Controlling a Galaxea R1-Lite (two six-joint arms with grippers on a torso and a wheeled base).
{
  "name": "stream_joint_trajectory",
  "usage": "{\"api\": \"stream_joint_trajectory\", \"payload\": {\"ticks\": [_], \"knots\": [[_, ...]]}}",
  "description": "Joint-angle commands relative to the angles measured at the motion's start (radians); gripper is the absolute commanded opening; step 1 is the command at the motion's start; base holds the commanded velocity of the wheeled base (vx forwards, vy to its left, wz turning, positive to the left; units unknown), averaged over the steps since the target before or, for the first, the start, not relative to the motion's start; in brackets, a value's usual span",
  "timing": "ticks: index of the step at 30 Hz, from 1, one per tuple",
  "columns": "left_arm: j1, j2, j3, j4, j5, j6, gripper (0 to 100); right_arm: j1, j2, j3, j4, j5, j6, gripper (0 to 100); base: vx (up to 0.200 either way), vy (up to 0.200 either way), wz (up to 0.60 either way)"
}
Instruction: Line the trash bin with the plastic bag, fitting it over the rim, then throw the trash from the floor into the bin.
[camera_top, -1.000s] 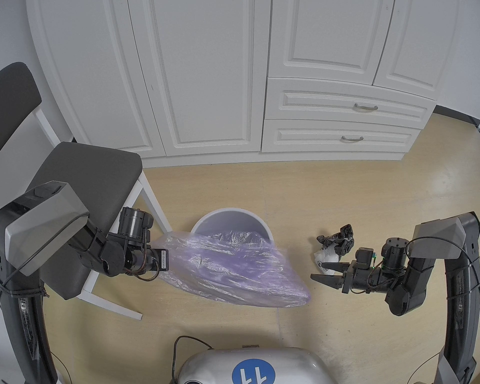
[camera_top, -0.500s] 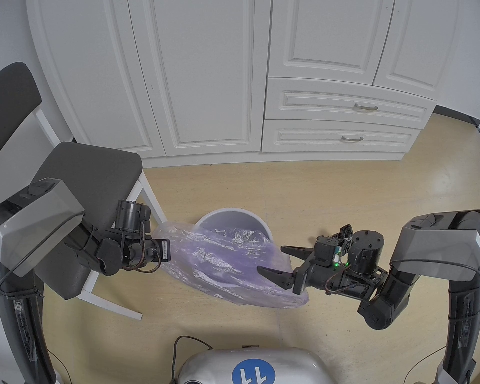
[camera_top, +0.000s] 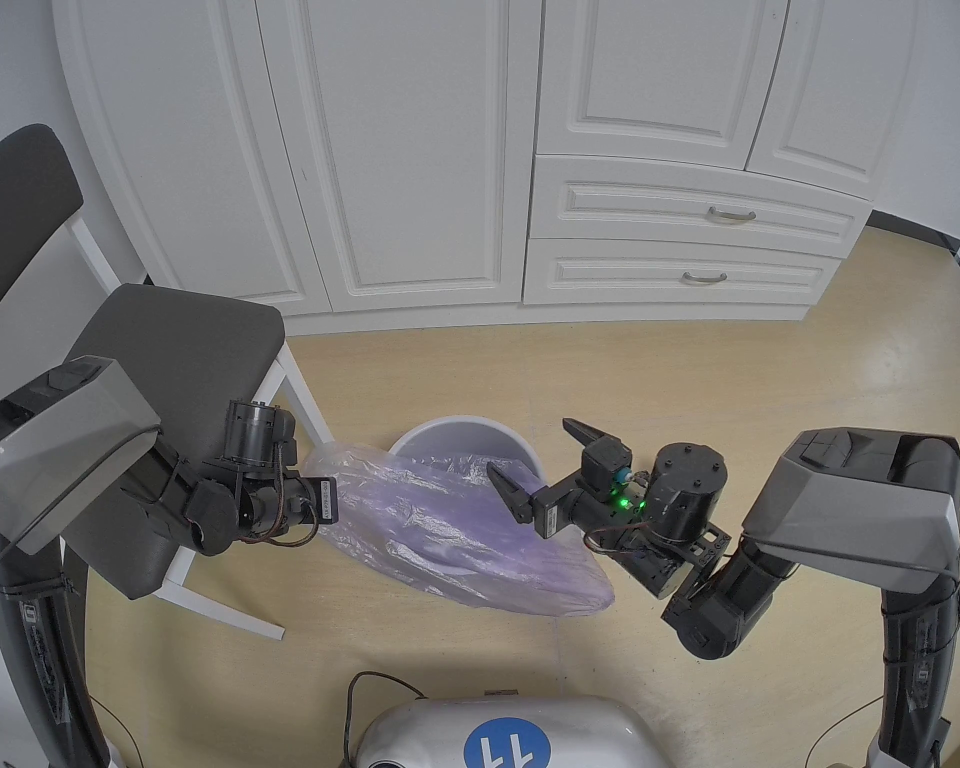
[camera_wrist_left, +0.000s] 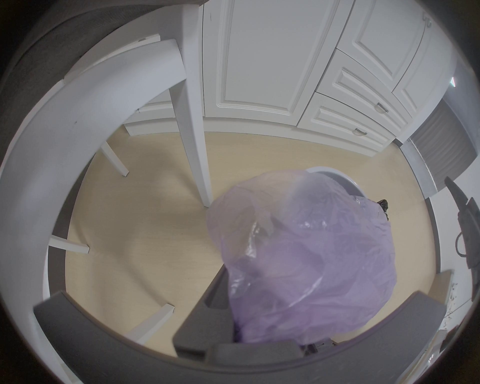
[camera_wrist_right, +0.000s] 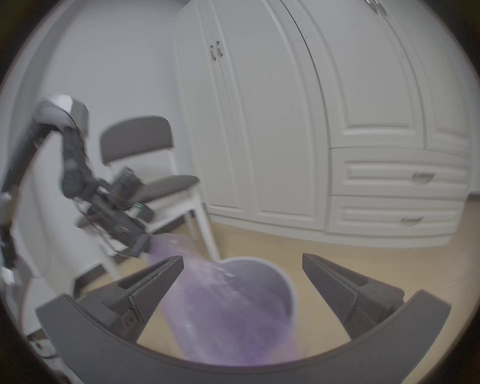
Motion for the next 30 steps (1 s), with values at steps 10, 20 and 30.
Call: {"api": "stream_joint_trajectory", "payload": {"ticks": [10, 20, 30], "knots": [[-0.006, -0.029, 0.120, -0.171, 0.054, 0.002, 100, 0.292, -0.083, 0.039, 0.262, -0.254, -0.333, 100, 0.000, 0.000, 0.00], [-0.006, -0.070, 0.199, -0.157, 0.056, 0.152, 100, 0.317, -0.060, 0.125, 0.287, -0.254, -0.334, 100, 0.000, 0.000, 0.00], [-0.098, -0.247, 0.357, -0.160, 0.060, 0.203, 100, 0.201, 0.058, -0.065, 0.437, -0.239, -0.330, 100, 0.000, 0.000, 0.00]]}}
